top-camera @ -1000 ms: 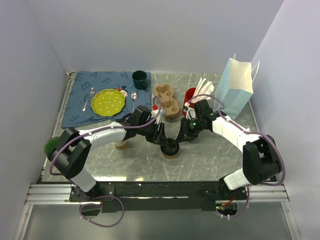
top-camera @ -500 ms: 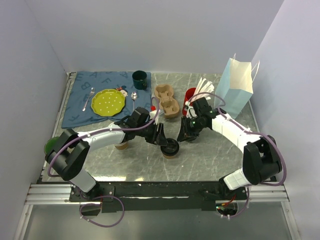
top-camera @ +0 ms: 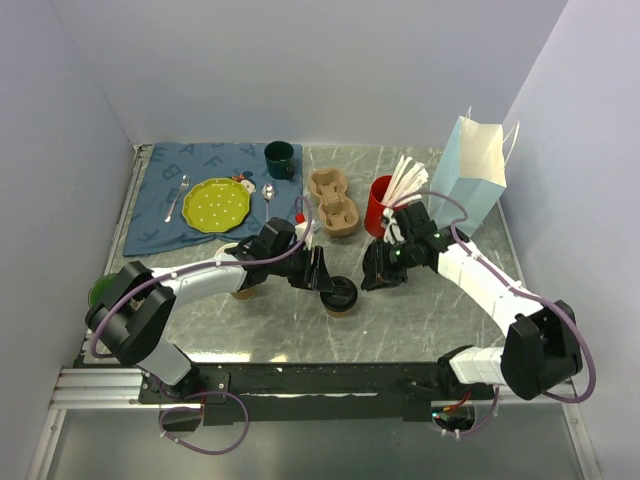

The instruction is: Pack the takeout coffee

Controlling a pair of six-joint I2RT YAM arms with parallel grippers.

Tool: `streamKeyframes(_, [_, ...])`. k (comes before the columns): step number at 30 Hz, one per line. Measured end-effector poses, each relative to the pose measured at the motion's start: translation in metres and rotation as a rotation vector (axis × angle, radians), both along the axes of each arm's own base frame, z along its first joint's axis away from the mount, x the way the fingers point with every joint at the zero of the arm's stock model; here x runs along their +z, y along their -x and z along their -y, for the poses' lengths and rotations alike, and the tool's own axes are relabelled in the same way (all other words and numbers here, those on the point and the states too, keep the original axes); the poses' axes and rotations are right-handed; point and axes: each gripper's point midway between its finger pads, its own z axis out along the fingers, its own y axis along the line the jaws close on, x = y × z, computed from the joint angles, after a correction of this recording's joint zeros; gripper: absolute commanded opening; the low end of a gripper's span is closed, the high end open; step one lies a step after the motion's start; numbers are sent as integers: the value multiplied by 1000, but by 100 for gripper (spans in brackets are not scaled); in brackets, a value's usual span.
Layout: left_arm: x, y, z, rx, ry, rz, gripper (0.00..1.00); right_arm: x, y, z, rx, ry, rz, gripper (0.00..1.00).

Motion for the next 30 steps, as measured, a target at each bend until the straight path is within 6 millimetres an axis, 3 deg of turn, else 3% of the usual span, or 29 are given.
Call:
streamKeyframes(7, [0,0,0,28,7,-22,50,-17,19,-3,-41,-28,-94,28])
streamKeyframes(15, [0,0,0,34,6,-30,50,-13,14,-15,-52,-66,-81,29])
streamKeyframes(30, [-2,0,1,41,11,-36,47,-33,14,-15,-102,-55,-113,20])
